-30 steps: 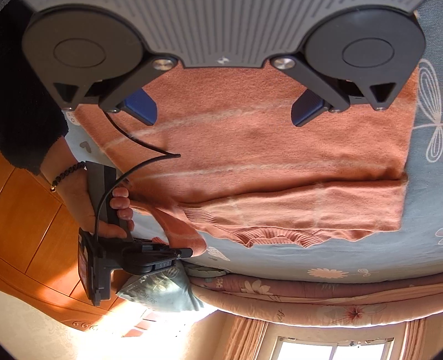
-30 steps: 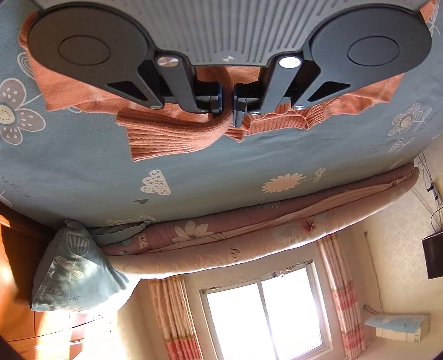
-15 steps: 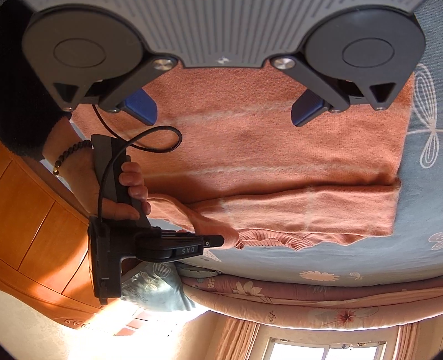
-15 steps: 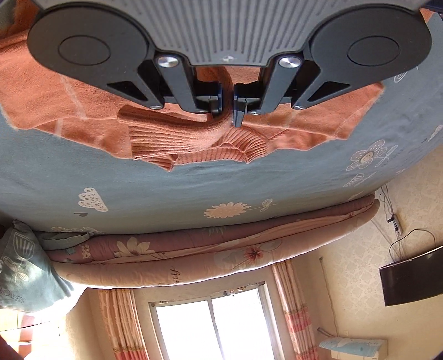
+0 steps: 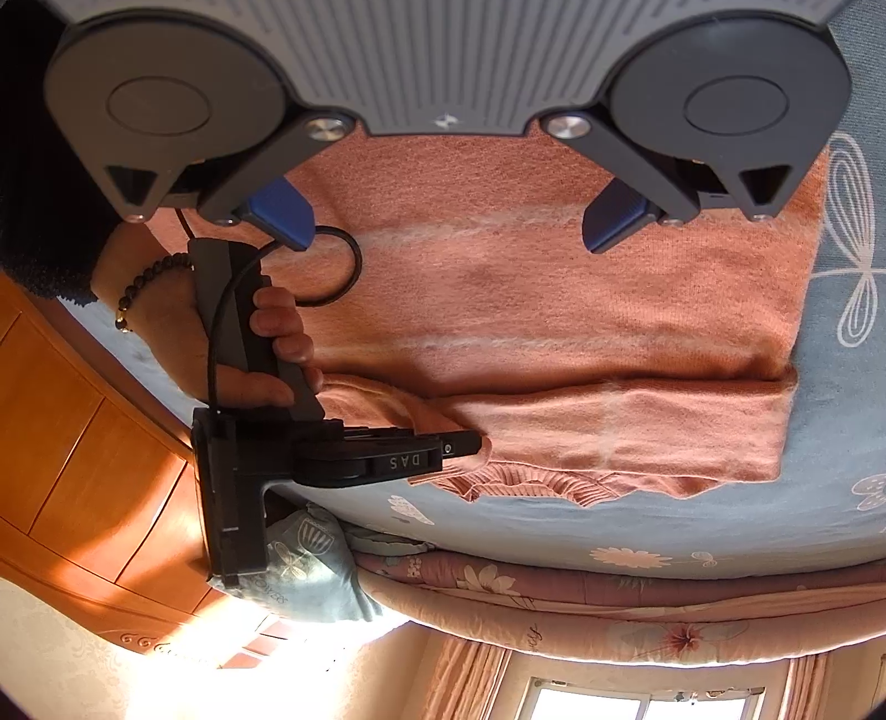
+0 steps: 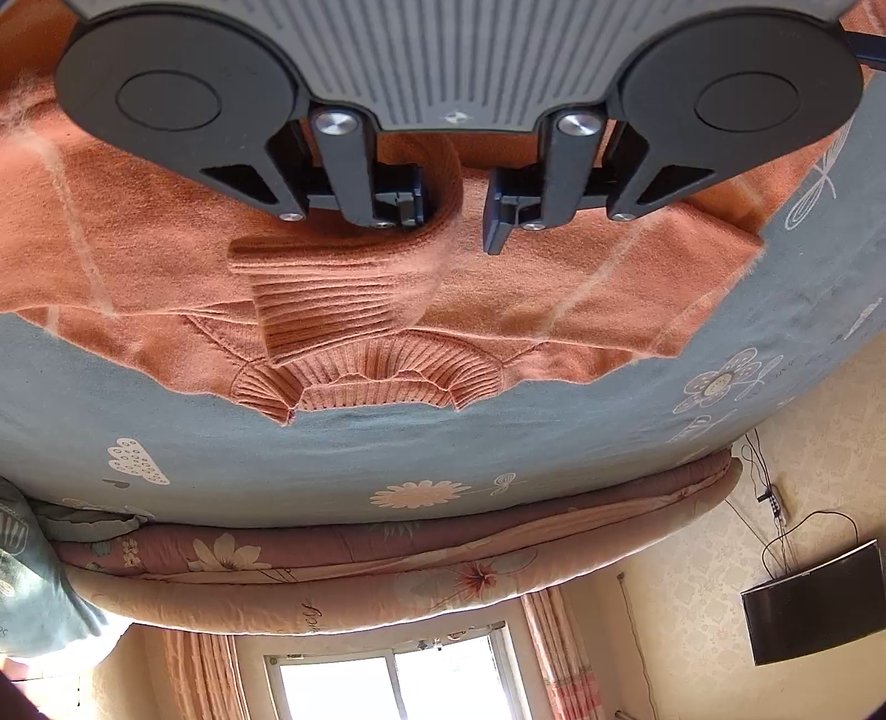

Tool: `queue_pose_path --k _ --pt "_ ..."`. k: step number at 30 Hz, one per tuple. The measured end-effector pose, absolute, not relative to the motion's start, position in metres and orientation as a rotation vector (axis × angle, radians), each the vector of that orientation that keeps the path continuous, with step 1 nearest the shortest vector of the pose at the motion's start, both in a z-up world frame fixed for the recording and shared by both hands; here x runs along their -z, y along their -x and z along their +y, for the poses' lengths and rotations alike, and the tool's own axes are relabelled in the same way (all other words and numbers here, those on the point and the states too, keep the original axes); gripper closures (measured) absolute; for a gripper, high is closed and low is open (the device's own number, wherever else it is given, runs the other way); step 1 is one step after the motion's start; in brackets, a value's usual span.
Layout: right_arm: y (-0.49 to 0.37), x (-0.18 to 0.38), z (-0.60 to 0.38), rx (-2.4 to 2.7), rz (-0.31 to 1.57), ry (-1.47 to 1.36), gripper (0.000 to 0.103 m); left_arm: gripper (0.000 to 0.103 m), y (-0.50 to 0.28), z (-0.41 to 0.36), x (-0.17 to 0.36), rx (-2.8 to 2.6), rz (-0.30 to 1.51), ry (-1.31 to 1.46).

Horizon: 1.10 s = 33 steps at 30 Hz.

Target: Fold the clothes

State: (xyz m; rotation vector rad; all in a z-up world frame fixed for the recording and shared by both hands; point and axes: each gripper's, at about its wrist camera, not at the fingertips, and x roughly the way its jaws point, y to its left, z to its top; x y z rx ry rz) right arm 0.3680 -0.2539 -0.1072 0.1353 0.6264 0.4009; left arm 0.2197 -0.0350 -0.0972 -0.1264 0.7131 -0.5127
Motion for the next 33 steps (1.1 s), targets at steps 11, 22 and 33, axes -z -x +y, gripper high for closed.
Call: queue_pose_path --k 11,22,33 --pt "-0.323 0.045 -0.307 -0.36 0.607 -0.247 0.042 0.001 -0.224 -0.03 0.073 0.53 0.661 0.197" --pt "-0.284 0.079 -0.345 -0.214 0.708 -0.234 0.037 0.004 -0.285 -0.078 0.076 0.562 0.656 0.174" --pt "-0.282 0.101 -0.372 -0.186 0.796 -0.211 0.037 0.038 -0.379 -0.143 0.108 0.394 0.706 0.052"
